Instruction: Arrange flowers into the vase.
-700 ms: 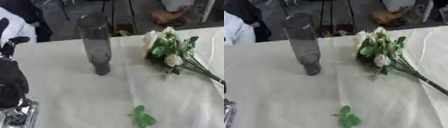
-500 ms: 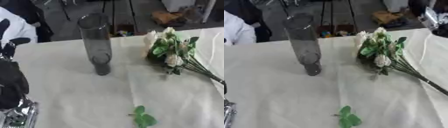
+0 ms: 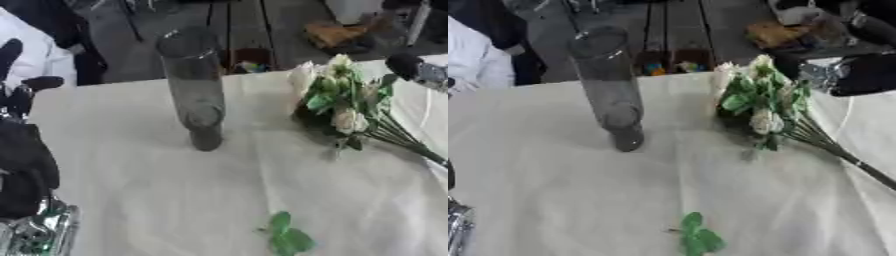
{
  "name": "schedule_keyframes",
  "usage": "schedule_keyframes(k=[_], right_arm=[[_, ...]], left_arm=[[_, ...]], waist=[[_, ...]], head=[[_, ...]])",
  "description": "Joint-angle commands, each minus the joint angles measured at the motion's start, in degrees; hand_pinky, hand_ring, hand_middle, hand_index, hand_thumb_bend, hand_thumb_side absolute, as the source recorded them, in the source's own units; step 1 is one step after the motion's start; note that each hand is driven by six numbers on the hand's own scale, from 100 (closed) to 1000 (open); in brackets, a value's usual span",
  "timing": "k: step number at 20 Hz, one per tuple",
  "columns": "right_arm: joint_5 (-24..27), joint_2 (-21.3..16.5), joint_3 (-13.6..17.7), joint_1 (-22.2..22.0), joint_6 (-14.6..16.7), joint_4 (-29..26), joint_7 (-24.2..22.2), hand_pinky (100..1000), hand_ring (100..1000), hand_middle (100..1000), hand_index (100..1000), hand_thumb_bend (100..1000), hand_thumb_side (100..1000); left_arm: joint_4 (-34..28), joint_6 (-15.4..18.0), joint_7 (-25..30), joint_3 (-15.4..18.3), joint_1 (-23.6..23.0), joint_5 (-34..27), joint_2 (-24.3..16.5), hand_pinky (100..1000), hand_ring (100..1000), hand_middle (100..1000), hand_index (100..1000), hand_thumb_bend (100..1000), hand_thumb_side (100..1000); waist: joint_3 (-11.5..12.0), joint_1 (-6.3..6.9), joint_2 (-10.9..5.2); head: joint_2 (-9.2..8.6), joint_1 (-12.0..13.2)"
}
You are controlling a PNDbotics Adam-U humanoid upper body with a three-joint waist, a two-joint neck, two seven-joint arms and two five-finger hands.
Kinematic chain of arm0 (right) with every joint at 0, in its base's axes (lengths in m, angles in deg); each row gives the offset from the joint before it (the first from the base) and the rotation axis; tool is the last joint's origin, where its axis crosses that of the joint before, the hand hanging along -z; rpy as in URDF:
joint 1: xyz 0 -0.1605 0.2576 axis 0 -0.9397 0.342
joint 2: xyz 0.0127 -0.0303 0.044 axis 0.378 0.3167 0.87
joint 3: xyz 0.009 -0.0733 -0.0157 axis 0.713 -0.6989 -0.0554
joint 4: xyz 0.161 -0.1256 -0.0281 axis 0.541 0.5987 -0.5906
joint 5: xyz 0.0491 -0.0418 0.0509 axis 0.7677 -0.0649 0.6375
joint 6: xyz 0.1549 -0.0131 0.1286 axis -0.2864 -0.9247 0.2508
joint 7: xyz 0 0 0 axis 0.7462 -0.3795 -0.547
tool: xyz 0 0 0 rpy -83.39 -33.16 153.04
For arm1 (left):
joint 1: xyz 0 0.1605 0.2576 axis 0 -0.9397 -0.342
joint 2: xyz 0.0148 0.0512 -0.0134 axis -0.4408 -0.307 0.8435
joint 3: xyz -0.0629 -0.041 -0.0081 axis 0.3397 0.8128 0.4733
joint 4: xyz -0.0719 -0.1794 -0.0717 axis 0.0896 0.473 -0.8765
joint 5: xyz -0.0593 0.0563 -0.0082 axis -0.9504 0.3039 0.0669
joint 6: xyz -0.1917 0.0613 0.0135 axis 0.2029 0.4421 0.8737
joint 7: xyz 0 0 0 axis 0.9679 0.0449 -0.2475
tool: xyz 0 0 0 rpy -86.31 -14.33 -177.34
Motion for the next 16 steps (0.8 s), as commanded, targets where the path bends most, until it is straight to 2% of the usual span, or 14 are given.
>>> schedule_keyframes(k=[1,6,10,14,16], right_arm=[[-0.68,-2.29,-0.12,1.01,1.00,1.80,-2.03,753,876,879,927,383,1000],[-1.98,-4.13,-1.42,1.57,2.51,8.17,-1.37,766,927,889,956,435,1000],[-1.00,-6.85,-2.53,1.38,3.88,12.70,-0.49,775,968,878,968,467,991],[-1.91,-10.36,-4.56,0.40,3.27,15.63,2.89,788,976,906,984,496,952],[-2.53,-11.28,-5.82,-0.14,2.13,16.61,4.56,812,1000,901,996,583,909]], left_arm=[[-0.86,-0.01,0.28,-0.17,0.32,-0.26,-0.49,586,852,921,942,545,977],[-0.86,-0.06,0.44,-0.26,0.25,-0.37,-0.62,585,853,921,943,544,977],[-0.86,-0.12,0.50,-0.32,0.18,-0.41,-0.80,584,853,921,943,543,977],[-0.86,-0.17,0.58,-0.45,0.15,-0.44,-0.98,584,853,922,943,541,977],[-0.86,-0.15,0.60,-0.51,0.22,-0.49,-1.02,584,853,922,943,540,977]], waist=[[-0.06,-0.29,-1.09],[0.07,-0.43,-1.18],[0.06,-0.62,-1.17],[-0.02,-0.90,-1.08],[-0.02,-0.98,-1.02]], head=[[-0.40,-0.33],[-0.60,-0.69],[-0.81,-0.64],[-0.88,-0.58],[-0.85,-0.64]])
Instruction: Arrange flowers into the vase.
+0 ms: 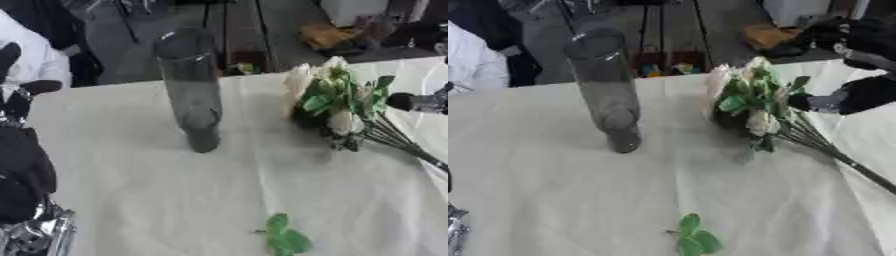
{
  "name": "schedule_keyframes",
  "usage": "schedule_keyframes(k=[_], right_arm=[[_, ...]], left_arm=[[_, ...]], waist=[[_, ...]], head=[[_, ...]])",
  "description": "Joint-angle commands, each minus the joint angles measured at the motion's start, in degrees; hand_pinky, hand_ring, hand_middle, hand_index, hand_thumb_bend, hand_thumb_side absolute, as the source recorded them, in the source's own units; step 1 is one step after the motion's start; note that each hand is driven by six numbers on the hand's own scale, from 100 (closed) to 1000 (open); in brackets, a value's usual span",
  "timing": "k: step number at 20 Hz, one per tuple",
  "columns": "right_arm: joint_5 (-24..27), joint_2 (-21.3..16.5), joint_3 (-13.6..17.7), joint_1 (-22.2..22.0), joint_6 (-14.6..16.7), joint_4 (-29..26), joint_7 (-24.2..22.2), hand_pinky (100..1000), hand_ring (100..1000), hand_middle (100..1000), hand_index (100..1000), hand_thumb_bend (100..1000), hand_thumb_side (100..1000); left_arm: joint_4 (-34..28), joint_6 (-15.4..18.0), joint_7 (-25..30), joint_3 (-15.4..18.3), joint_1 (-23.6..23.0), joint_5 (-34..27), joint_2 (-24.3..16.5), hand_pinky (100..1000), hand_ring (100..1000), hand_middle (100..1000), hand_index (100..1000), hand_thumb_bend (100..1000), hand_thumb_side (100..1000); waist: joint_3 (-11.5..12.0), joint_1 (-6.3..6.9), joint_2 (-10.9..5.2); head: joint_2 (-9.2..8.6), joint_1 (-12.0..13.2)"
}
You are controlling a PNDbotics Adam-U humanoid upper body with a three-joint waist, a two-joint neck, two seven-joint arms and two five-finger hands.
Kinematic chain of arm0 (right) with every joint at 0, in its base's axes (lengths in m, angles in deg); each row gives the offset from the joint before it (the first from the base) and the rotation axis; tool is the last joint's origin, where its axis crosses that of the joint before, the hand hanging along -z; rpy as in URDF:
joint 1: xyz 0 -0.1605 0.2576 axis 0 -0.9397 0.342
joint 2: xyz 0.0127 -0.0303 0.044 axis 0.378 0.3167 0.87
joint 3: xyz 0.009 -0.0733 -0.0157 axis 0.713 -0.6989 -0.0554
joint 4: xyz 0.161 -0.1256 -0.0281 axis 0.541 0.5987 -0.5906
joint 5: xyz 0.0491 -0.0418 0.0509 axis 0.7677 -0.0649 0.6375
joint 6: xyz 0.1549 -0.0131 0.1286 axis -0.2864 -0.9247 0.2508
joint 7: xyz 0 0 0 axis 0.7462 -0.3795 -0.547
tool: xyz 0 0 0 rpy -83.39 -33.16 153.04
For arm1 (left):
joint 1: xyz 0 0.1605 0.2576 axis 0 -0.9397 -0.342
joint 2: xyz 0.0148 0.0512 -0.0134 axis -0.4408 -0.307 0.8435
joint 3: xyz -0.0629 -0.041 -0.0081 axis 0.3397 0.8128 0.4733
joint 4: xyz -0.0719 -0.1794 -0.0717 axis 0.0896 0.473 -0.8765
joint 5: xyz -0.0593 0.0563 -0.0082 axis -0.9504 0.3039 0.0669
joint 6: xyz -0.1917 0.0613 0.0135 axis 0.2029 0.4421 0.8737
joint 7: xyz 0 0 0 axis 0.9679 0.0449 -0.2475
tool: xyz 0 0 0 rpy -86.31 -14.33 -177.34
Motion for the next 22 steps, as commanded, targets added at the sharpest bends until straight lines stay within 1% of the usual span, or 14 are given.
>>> schedule_keyframes(k=[1,2,5,7,8,9,10,11,12,14,16,18,22], right_arm=[[-0.96,-3.57,-1.31,0.18,-1.85,1.42,2.31,822,1000,882,999,620,864],[-0.71,-3.68,-1.71,0.06,-3.08,1.94,2.50,823,1000,879,998,623,857],[0.27,-3.78,-2.03,-0.23,-6.91,2.98,2.72,851,1000,856,1000,654,736],[0.90,-3.87,-2.06,-0.58,-8.63,3.54,2.27,856,1000,859,1000,660,713],[1.02,-3.91,-2.07,-0.79,-9.24,3.80,2.15,854,1000,857,1000,663,718],[1.07,-3.92,-2.10,-0.96,-9.63,4.00,2.15,843,1000,847,1000,670,778],[1.07,-3.88,-2.16,-1.20,-9.91,4.32,2.31,836,1000,837,998,682,807],[0.91,-3.86,-2.23,-1.43,-10.14,4.76,2.63,808,1000,831,991,688,836],[0.56,-3.84,-2.29,-1.64,-10.38,5.28,3.09,803,1000,831,988,687,836],[-0.63,-3.75,-2.34,-1.97,-10.87,6.53,4.27,787,969,831,976,678,844],[-1.69,-3.51,-2.58,-2.24,-11.14,7.78,5.30,787,972,831,969,666,827],[-2.31,-3.17,-3.00,-2.41,-11.24,9.03,5.90,793,1000,840,964,658,811],[-3.43,-2.42,-3.74,-2.61,-11.32,11.73,6.45,794,1000,853,963,643,777]], left_arm=[[-0.86,0.07,0.28,-0.18,0.35,-0.24,-1.00,584,853,922,943,540,977],[-0.86,0.06,0.31,-0.22,0.37,-0.29,-1.02,584,853,922,943,540,977],[-0.86,0.03,0.37,-0.26,0.44,-0.39,-1.06,584,853,922,943,537,976],[-0.86,0.02,0.39,-0.27,0.47,-0.45,-1.08,584,854,922,942,537,976],[-0.86,0.02,0.41,-0.28,0.50,-0.47,-1.08,584,854,922,942,534,977],[-0.86,0.01,0.44,-0.30,0.52,-0.51,-1.08,584,854,921,941,533,977],[-0.86,-0.02,0.47,-0.32,0.53,-0.55,-1.08,584,854,921,939,532,978],[-0.86,-0.03,0.50,-0.35,0.56,-0.59,-1.08,584,854,921,939,531,978],[-0.86,-0.04,0.53,-0.39,0.59,-0.64,-1.08,583,854,921,939,531,978],[-0.86,-0.08,0.58,-0.43,0.62,-0.72,-1.06,583,854,921,937,529,978],[-0.86,-0.12,0.62,-0.45,0.65,-0.79,-1.06,583,854,921,936,528,977],[-0.86,-0.14,0.66,-0.48,0.68,-0.86,-1.03,583,854,921,935,528,977],[-0.86,-0.20,0.74,-0.52,0.71,-0.95,-0.97,583,854,921,932,526,977]], waist=[[-0.01,-0.47,-1.01],[0.01,-0.47,-1.02],[0.06,-0.45,-1.03],[0.09,-0.45,-1.02],[0.09,-0.43,-1.01],[0.08,-0.41,-1.01],[0.06,-0.39,-1.00],[0.04,-0.37,-0.97],[0.03,-0.35,-0.94],[0.05,-0.28,-0.90],[0.09,-0.21,-0.89],[0.14,-0.19,-0.85],[0.28,-0.14,-0.80]], head=[[-0.54,-0.07],[-0.56,-0.08],[-0.63,-0.03],[-0.63,0.04],[-0.64,0.08],[-0.65,0.12],[-0.65,0.13],[-0.66,0.12],[-0.66,0.11],[-0.64,0.13],[-0.64,0.14],[-0.67,0.08],[-0.85,-0.03]])
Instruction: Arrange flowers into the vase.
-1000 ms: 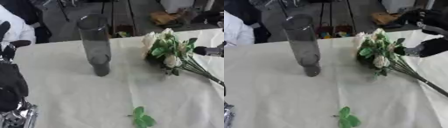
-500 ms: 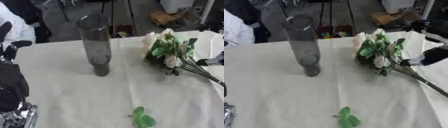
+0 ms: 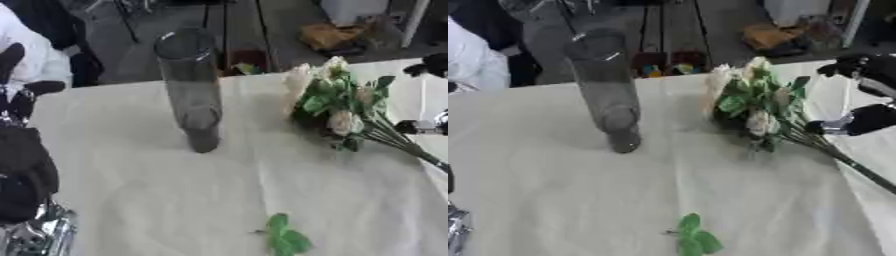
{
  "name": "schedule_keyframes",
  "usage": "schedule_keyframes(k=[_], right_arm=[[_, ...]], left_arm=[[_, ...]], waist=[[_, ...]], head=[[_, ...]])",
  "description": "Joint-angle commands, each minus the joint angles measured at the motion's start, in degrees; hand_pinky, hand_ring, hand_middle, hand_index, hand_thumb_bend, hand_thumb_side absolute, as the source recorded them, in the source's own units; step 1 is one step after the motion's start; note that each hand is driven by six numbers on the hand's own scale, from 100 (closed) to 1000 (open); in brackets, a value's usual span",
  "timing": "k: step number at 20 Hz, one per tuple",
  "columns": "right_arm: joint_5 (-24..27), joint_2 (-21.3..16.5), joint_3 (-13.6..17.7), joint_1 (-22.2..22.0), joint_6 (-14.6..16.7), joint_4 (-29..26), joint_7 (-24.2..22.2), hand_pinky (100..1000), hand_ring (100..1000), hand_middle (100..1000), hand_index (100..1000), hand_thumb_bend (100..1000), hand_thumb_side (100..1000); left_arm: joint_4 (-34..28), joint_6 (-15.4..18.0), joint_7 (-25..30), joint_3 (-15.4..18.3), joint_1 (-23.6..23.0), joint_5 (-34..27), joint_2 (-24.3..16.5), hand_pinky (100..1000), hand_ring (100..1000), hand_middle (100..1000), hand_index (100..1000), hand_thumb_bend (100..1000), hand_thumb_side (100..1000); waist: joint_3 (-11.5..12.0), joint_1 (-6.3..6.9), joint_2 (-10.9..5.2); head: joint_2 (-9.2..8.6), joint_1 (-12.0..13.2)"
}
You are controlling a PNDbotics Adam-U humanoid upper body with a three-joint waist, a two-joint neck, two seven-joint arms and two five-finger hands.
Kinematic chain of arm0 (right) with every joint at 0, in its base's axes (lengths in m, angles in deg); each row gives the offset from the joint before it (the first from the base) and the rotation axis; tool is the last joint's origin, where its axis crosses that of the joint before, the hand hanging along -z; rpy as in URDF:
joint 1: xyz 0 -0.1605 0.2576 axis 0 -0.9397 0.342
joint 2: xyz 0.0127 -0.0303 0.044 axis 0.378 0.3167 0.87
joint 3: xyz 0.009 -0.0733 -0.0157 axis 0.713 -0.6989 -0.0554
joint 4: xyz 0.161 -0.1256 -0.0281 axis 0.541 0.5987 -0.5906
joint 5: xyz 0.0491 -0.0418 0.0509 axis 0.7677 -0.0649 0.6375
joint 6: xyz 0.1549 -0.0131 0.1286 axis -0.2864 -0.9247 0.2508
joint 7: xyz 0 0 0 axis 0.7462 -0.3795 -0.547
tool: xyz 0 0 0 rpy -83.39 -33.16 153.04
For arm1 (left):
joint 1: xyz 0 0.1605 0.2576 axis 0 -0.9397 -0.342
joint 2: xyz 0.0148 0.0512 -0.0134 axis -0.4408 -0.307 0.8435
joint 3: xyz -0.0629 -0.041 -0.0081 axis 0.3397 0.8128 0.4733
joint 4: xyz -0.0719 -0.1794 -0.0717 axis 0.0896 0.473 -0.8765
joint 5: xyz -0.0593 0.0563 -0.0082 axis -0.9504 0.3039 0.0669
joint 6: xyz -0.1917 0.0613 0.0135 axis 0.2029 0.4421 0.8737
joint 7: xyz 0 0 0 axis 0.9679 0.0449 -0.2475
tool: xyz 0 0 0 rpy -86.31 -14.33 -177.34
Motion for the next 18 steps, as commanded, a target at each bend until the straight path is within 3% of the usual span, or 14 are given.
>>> schedule_keyframes(k=[1,7,11,18], right_arm=[[-1.20,-0.74,0.01,0.47,-0.05,1.69,0.70,794,1000,853,962,646,766],[-2.40,0.88,-0.20,0.89,-0.46,4.27,1.68,806,1000,865,965,648,764],[-5.19,1.53,-0.54,0.82,-1.35,4.63,5.60,782,1000,850,938,575,778],[-8.08,2.86,-0.97,0.33,-2.28,5.94,10.12,766,988,813,915,562,777]], left_arm=[[-0.86,-0.03,0.18,-0.16,0.62,-0.25,-0.93,582,854,921,931,526,977],[-0.86,-0.07,0.15,-0.24,0.66,-0.40,-0.73,581,855,921,930,523,978],[-0.86,-0.09,0.12,-0.31,0.68,-0.51,-0.60,581,855,922,930,522,978],[-0.86,-0.12,0.08,-0.46,0.76,-0.73,-0.42,580,856,922,930,518,979]], waist=[[0.15,-0.29,-0.79],[0.25,-0.27,-0.53],[0.32,-0.29,-0.34],[0.29,-0.13,-0.06]], head=[[-0.87,-0.05],[-1.01,-0.14],[-1.09,-0.22],[-1.30,-0.36]])
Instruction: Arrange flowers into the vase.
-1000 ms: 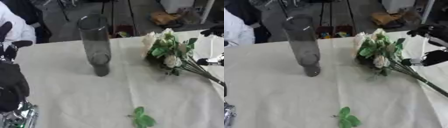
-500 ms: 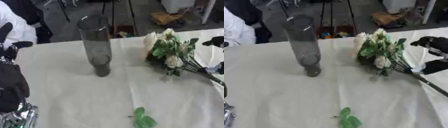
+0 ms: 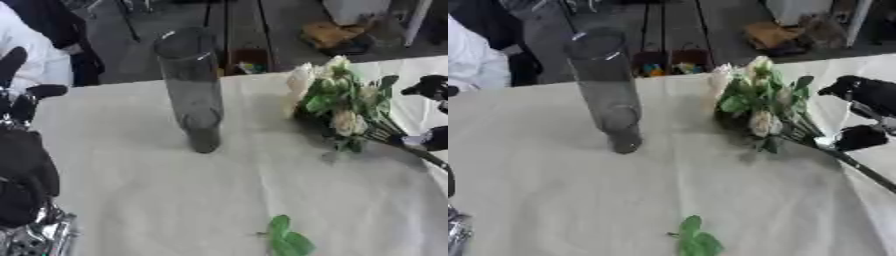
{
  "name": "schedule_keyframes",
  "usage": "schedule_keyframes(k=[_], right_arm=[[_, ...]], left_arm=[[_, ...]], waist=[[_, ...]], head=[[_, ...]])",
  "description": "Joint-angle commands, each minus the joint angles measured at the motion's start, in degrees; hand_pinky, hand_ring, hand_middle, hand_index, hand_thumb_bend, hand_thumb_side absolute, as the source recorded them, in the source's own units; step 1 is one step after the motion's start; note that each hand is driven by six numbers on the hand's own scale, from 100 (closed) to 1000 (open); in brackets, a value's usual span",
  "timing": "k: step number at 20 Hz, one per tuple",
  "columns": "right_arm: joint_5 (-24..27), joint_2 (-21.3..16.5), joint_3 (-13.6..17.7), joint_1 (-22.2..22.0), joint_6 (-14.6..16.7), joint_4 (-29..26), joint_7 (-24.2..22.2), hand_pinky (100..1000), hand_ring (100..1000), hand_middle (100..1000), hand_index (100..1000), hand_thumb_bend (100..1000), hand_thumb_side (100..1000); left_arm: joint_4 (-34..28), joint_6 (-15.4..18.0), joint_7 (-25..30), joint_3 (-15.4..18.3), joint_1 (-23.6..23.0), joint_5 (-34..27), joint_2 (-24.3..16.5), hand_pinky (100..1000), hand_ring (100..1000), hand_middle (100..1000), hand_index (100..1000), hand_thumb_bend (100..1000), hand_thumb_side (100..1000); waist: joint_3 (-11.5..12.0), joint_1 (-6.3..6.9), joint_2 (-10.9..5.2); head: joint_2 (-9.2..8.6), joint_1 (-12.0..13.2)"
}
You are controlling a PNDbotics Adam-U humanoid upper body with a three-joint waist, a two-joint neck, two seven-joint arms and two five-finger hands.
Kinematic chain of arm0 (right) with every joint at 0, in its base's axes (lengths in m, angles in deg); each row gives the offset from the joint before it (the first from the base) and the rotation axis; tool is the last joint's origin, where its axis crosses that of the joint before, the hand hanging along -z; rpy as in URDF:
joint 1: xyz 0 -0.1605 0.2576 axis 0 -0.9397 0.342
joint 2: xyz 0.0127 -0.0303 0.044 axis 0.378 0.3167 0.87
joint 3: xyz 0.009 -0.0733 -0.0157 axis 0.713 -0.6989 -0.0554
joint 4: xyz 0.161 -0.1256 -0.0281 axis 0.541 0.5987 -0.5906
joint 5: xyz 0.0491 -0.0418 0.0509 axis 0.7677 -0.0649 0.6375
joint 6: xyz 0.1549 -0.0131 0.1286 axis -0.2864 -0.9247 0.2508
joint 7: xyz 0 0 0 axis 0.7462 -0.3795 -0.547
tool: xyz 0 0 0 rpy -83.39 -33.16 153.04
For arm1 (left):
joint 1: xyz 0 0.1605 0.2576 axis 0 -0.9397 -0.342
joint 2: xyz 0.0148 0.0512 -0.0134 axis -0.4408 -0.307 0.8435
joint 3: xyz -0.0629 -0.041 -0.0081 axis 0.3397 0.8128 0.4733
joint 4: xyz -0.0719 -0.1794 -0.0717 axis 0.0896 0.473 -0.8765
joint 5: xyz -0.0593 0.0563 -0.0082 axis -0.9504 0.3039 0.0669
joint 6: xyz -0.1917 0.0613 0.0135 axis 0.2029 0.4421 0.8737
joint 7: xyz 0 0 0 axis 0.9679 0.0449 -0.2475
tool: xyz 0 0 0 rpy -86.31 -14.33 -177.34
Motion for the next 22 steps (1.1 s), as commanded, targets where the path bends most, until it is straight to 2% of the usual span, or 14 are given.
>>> schedule_keyframes(k=[1,9,12,17,22], right_arm=[[-1.24,-0.90,0.52,0.73,-0.53,0.47,1.85,761,976,807,907,554,783],[-2.62,0.11,0.08,0.25,-0.57,0.90,3.18,753,967,795,895,544,751],[-3.70,0.42,0.04,0.26,-0.89,1.74,3.70,749,959,801,892,511,745],[-4.94,1.19,0.03,0.29,-0.72,3.63,4.32,749,968,802,892,520,722],[-5.34,1.99,0.08,0.70,-0.50,5.16,4.42,729,936,771,881,522,721]], left_arm=[[-0.86,-0.12,0.09,-0.16,0.69,-0.24,-0.41,580,856,922,930,518,979],[-0.86,-0.09,0.14,-0.25,0.76,-0.68,-0.30,580,856,920,931,516,979],[-0.86,-0.09,0.24,-0.33,0.77,-0.76,-0.23,579,856,920,930,514,979],[-0.86,-0.15,0.26,-0.36,0.75,-0.86,-0.14,578,857,921,930,510,980],[-0.86,-0.29,0.33,-0.47,0.73,-0.98,-0.08,577,858,921,930,507,981]], waist=[[0.06,-0.17,-0.80],[0.03,-0.06,-0.65],[0.06,-0.08,-0.57],[0.18,-0.05,-0.43],[0.20,0.06,-0.38]], head=[[-0.85,-0.18],[-1.04,-0.23],[-1.14,-0.29],[-1.29,-0.40],[-1.50,-0.43]])
